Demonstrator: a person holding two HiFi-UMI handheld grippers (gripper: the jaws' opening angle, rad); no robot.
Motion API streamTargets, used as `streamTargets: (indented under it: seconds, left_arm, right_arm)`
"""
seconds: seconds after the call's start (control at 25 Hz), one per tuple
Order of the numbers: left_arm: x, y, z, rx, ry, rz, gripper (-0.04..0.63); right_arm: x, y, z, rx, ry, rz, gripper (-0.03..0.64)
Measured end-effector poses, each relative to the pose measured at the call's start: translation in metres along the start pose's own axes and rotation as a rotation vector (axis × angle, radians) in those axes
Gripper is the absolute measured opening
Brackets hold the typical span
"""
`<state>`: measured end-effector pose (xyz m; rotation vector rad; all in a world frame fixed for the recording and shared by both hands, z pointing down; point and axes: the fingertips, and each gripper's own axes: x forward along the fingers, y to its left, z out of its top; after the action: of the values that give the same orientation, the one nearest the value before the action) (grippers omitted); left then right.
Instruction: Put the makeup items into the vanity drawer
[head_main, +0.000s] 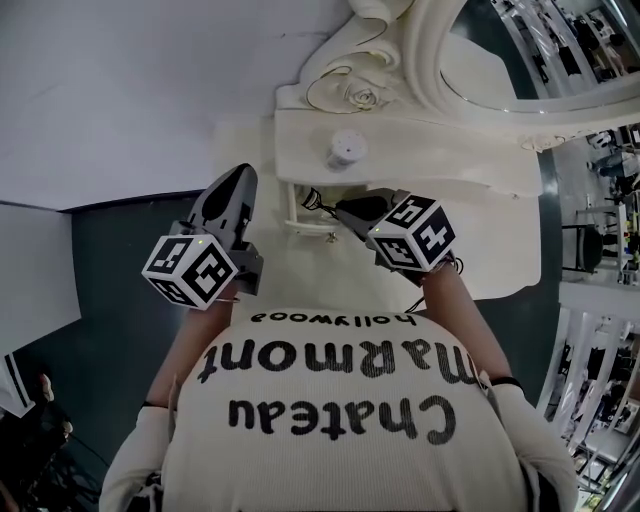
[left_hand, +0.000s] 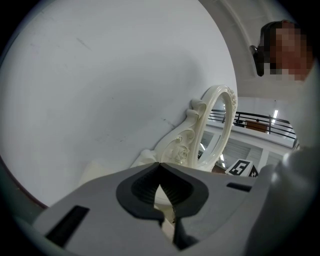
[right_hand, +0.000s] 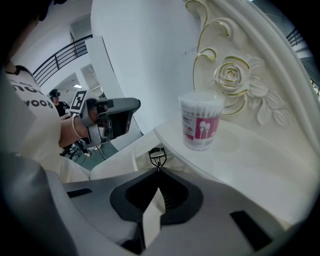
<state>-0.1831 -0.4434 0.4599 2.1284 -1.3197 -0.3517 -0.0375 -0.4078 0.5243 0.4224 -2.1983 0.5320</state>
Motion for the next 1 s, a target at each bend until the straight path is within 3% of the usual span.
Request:
streamTargets:
  seconds: [0.44, 1.0]
  left_arm:
    - [-0.005, 0.013, -0.001, -0.001, -0.001, 0.018, 0.008]
    - [-0.008, 0.015, -0.011, -0.017, 0.008, 0.008, 0.008]
  right_arm:
    - [0.006, 0.001, 0.003, -0.034, 0.039, -0.009, 0.031]
    - [0.010, 0.001, -0.001, 0.020, 0.040, -0.022, 0.032]
